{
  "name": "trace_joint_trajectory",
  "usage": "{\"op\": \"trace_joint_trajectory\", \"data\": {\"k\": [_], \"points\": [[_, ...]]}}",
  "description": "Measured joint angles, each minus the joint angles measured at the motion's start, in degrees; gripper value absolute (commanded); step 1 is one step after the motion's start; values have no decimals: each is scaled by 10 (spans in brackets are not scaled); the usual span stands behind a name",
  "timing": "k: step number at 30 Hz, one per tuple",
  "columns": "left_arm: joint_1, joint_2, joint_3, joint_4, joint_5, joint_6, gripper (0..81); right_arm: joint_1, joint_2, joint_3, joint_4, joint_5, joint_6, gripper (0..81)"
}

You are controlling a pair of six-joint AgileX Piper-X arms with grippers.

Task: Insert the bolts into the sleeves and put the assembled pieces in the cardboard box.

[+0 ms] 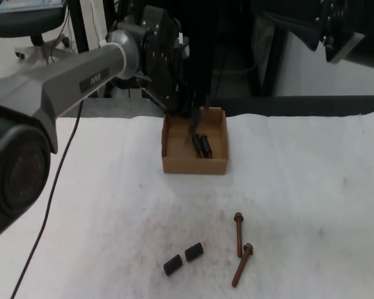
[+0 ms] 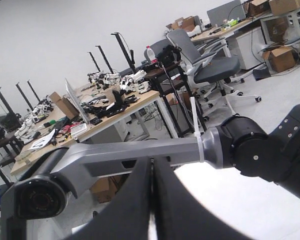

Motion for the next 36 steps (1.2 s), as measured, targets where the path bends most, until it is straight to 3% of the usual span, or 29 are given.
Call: {"op": "trace_joint_trajectory", "data": {"k": [9, 11, 15, 26, 33, 36], "points": [[4, 0, -4, 33, -1, 0, 451, -10, 0, 0, 0, -7, 6, 8], [4, 0, -17, 76, -3, 0, 358, -10, 0, 0, 0, -7, 6, 8], [4, -17, -34, 151, -27, 10, 6, -10, 0, 0, 0, -7, 6, 8], [-5, -93, -5, 340, -44, 94, 3, -10, 0, 0, 0, -7, 6, 8], [-64, -239, 196, 312, -45, 102, 3, -10, 0, 0, 9, -1, -30, 8], [-103, -358, 381, 225, -71, 74, 3, -10, 0, -2, 61, 14, -33, 8]]}}
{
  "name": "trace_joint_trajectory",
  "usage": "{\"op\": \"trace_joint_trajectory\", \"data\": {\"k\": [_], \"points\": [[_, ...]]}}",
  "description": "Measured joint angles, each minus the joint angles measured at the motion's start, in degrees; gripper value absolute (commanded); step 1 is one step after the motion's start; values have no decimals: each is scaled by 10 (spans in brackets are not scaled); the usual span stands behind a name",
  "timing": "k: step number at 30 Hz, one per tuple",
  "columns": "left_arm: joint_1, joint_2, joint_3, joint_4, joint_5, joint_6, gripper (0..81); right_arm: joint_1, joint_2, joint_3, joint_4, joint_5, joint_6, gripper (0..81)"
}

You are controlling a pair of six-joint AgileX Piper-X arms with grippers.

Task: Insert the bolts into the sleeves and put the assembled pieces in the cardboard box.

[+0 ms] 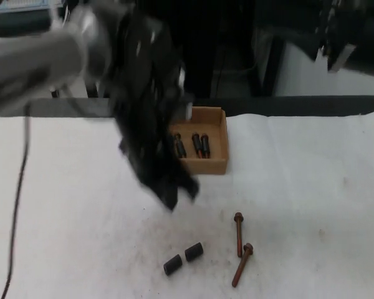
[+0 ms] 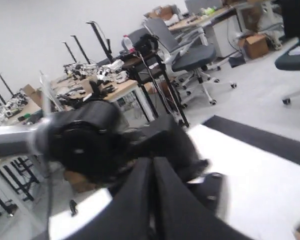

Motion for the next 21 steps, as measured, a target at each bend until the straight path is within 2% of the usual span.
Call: {"op": "trace_joint_trajectory", "data": {"k": [3, 4, 6, 7, 9, 13, 21], "points": [[-13, -109, 113, -91, -42, -34, 3, 0, 0, 0, 150, 60, -50, 8], [-13, -110, 120, -91, -45, -35, 3, 0, 0, 0, 187, 88, -67, 8], [-11, -181, 171, -159, -72, -53, 3, 0, 2, 0, 301, 161, -98, 8], [-9, -217, 197, -197, -84, -63, 3, 0, 6, 0, 332, 232, -121, 8], [-2, -277, 241, -268, -97, -73, 3, 0, 17, 0, 377, 278, -139, 8], [30, -359, 289, -377, -107, -79, 3, 0, 56, 0, 410, 291, -143, 8], [68, -364, 297, -343, -108, -79, 3, 24, 151, 0, 421, 340, -121, 8]]}}
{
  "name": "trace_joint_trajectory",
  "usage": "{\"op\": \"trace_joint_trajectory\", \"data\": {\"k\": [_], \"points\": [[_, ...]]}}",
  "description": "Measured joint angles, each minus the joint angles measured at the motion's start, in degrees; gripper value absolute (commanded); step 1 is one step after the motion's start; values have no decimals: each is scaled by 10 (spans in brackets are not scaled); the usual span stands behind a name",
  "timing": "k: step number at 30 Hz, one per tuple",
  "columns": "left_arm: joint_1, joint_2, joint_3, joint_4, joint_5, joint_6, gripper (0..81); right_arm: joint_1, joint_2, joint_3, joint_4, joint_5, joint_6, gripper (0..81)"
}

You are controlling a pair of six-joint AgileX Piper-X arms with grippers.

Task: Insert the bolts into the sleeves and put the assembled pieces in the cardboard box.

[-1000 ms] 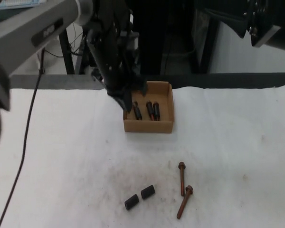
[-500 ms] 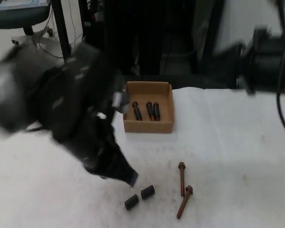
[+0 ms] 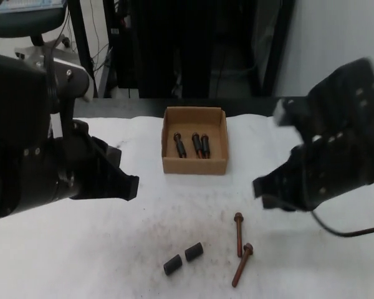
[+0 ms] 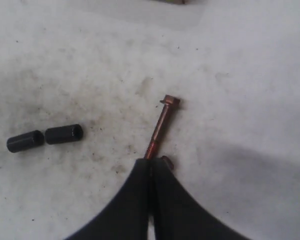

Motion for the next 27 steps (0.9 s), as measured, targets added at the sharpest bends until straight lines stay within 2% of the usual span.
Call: {"op": "trace_joint_trajectory", "data": {"k": [3, 5, 9, 11, 13, 18, 27], "points": [[3, 0, 0, 2, 0, 0, 3, 20, 22, 0, -5, 10, 2, 3], [3, 0, 0, 3, 0, 2, 3, 46, 50, 0, -24, 17, 2, 57], [3, 0, 0, 5, 0, 5, 3, 71, 79, -2, -48, 16, 8, 272], [3, 0, 0, 5, 0, 9, 3, 72, 81, -6, -50, 15, 29, 337], [3, 0, 0, 5, 0, 10, 3, 72, 81, -7, -51, 16, 46, 326], [3, 0, 1, 6, 0, 13, 3, 72, 85, -9, -59, 46, 67, 236], [3, 0, 25, 6, 0, 13, 3, 72, 158, -44, -52, 46, 67, 237]]}}
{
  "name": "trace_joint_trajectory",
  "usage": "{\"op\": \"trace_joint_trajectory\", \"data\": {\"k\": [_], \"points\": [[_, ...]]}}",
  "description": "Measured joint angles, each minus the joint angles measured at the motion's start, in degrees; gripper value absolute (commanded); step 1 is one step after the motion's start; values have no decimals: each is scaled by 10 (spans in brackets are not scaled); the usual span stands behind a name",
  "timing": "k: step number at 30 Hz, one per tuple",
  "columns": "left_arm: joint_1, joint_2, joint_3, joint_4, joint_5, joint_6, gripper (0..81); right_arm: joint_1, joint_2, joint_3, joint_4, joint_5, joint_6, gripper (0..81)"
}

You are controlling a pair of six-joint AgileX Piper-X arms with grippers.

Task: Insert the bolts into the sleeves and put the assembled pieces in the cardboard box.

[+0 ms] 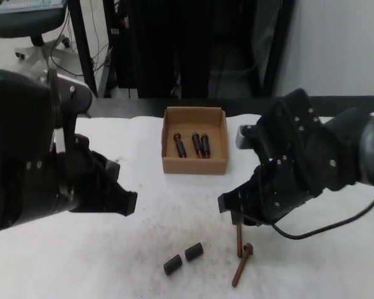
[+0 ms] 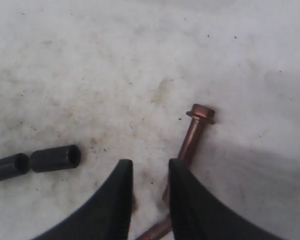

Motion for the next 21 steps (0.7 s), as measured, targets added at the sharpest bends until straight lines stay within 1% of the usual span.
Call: {"op": "trace_joint_trajectory", "data": {"k": [5, 11, 16, 21], "points": [[0, 0, 11, 5, 0, 0, 3, 0, 31, -25, 3, 0, 0, 237], [0, 0, 10, 5, 0, 0, 3, -14, 51, -57, 6, 11, 0, 237], [0, 0, 10, 5, 0, 0, 3, -17, 59, -58, 71, 13, -22, 237], [0, 0, 10, 5, 0, 0, 3, -17, 59, -58, 86, 13, -31, 237]]}}
